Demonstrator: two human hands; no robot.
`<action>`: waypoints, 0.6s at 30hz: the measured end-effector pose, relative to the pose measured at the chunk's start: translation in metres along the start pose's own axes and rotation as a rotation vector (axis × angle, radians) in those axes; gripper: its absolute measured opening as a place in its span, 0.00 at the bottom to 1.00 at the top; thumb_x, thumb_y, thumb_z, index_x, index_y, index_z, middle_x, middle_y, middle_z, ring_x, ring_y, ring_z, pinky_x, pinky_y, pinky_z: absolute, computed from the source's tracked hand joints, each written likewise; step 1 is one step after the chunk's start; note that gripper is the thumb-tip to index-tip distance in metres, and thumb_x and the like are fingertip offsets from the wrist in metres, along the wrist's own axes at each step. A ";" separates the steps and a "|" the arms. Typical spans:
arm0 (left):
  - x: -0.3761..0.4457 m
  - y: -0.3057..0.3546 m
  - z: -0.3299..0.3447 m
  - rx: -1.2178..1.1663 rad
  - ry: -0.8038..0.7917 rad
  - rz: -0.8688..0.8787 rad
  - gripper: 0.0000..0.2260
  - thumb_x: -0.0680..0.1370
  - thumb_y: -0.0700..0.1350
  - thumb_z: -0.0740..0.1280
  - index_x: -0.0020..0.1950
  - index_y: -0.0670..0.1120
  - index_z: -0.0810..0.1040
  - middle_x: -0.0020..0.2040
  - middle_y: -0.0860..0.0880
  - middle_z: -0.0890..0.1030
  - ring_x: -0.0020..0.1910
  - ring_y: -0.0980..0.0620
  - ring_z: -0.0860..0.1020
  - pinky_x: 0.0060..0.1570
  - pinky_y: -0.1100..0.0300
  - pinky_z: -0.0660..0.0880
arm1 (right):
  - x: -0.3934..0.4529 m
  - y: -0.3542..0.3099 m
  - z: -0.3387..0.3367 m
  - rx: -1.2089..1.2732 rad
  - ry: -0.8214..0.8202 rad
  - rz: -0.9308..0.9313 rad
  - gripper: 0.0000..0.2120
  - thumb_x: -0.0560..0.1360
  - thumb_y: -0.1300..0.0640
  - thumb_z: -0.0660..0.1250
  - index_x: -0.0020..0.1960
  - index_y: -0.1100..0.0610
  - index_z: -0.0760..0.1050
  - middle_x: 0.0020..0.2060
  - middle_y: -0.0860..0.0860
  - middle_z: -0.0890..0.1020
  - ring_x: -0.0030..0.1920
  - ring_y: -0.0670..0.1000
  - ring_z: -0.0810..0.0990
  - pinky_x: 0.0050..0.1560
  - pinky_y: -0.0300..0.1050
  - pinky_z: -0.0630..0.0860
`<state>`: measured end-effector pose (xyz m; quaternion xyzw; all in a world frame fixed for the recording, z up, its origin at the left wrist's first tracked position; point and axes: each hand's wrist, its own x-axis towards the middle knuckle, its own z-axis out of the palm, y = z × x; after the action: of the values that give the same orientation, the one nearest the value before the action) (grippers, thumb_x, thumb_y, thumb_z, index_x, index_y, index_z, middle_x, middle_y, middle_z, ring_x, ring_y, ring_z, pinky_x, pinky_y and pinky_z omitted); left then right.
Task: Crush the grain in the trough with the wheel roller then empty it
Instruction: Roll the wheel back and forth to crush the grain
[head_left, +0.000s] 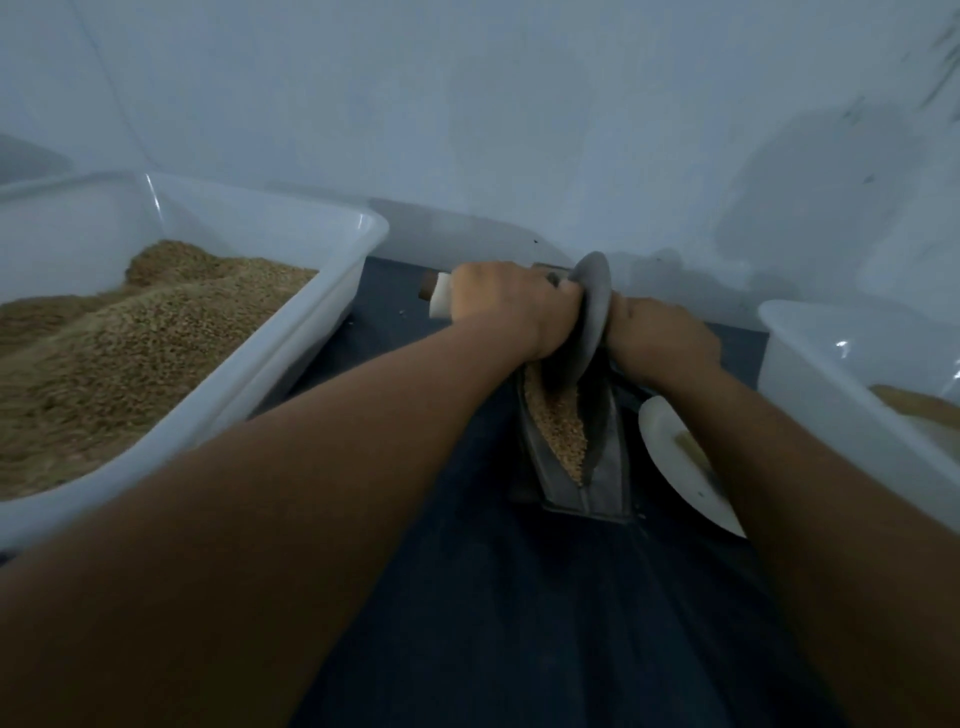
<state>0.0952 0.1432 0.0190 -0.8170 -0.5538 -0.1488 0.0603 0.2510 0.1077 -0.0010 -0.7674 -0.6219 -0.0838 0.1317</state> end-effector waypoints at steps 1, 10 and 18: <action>-0.005 -0.001 0.001 -0.020 0.015 -0.009 0.26 0.81 0.58 0.44 0.52 0.50 0.80 0.53 0.43 0.82 0.42 0.45 0.70 0.44 0.51 0.63 | -0.006 -0.002 -0.001 0.005 0.031 -0.009 0.20 0.84 0.46 0.46 0.49 0.54 0.73 0.51 0.58 0.81 0.44 0.59 0.76 0.42 0.51 0.68; -0.059 -0.008 -0.009 -0.036 0.085 0.015 0.24 0.80 0.63 0.45 0.48 0.50 0.74 0.36 0.46 0.73 0.36 0.46 0.68 0.36 0.52 0.60 | -0.060 -0.010 -0.017 0.003 0.083 0.001 0.23 0.82 0.42 0.43 0.39 0.50 0.70 0.39 0.51 0.74 0.40 0.54 0.70 0.45 0.50 0.64; -0.076 -0.014 -0.016 0.006 0.105 0.112 0.30 0.79 0.66 0.43 0.55 0.49 0.76 0.43 0.44 0.80 0.41 0.42 0.75 0.38 0.52 0.62 | -0.088 -0.008 -0.026 0.011 0.124 -0.023 0.24 0.82 0.41 0.43 0.34 0.48 0.67 0.33 0.49 0.72 0.36 0.54 0.70 0.44 0.50 0.65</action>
<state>0.0540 0.0771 0.0096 -0.8377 -0.5037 -0.1859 0.1001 0.2250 0.0192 -0.0008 -0.7529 -0.6218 -0.1293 0.1730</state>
